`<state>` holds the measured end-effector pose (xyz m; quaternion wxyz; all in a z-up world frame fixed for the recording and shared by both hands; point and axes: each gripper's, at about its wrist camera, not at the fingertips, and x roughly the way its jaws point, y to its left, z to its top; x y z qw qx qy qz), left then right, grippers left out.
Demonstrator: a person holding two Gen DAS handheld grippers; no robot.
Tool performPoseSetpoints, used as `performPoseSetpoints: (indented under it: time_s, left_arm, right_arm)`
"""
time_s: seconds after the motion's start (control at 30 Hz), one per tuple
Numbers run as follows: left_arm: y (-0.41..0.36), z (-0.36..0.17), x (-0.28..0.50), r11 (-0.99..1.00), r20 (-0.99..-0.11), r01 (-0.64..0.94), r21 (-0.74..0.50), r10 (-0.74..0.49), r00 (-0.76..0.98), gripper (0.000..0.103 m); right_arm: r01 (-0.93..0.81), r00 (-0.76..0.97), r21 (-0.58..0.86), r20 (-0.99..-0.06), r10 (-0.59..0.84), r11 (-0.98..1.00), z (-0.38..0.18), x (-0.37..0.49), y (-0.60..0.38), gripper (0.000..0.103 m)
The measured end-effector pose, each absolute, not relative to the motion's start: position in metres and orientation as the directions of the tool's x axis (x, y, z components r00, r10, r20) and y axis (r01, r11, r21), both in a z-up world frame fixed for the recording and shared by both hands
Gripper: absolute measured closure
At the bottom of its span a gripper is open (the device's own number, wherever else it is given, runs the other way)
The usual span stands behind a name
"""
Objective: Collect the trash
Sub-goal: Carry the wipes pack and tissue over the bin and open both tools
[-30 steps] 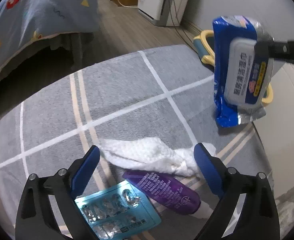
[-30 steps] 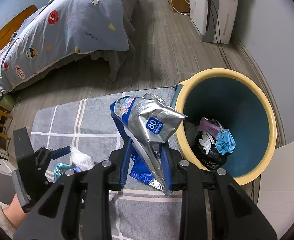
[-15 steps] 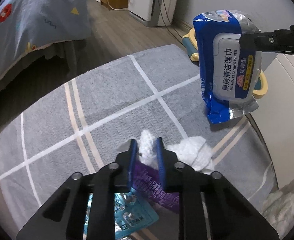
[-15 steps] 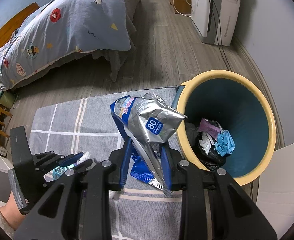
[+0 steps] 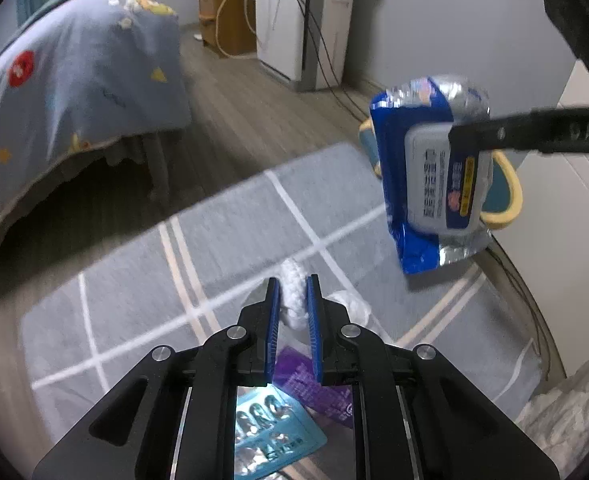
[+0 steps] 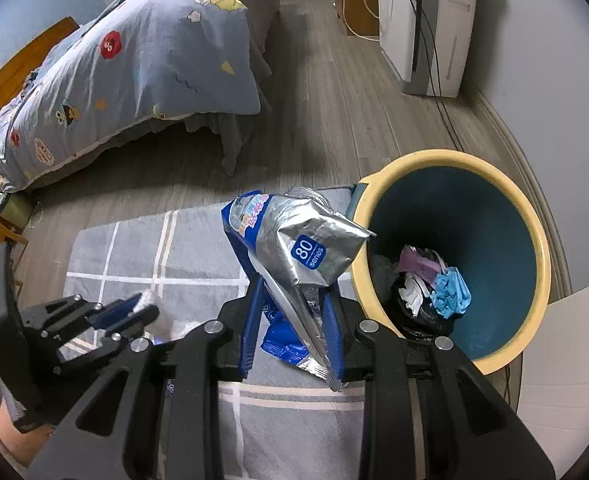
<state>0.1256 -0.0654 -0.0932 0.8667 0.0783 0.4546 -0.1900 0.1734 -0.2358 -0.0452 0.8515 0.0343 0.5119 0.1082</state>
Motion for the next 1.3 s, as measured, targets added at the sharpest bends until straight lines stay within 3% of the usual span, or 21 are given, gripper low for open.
performPoseSetpoints:
  time_s: [0.33, 0.67, 1.2, 1.27, 1.3]
  left_arm:
    - [-0.046, -0.039, 0.130, 0.944, -0.735, 0.322, -0.068, -0.266, 0.624, 0.089]
    - [-0.093, -0.016, 0.143, 0.926, -0.723, 0.372, -0.062, -0.298, 0.623, 0.089]
    - [-0.233, -0.038, 0.189, 0.844, -0.768, 0.535, 0.032, -0.321, 0.554, 0.088]
    - [-0.245, -0.046, 0.194, 0.838, -0.780, 0.544, 0.041, -0.313, 0.542, 0.088]
    - [-0.250, -0.051, 0.196, 0.837, -0.786, 0.546, 0.040, -0.311, 0.535, 0.088]
  right_arm:
    - [-0.136, 0.501, 0.189, -0.834, 0.232, 0.973, -0.030, 0.175, -0.250, 0.075]
    - [-0.023, 0.569, 0.226, -0.798, 0.198, 0.974, -0.017, 0.183, -0.311, 0.075]
    - [0.198, 0.582, 0.239, -0.809, 0.082, 0.951, -0.037, 0.189, -0.416, 0.075]
    - [0.213, 0.561, 0.246, -0.823, 0.088, 0.946, -0.046, 0.192, -0.423, 0.084]
    - [0.224, 0.549, 0.254, -0.830, 0.093, 0.941, -0.051, 0.193, -0.427, 0.084]
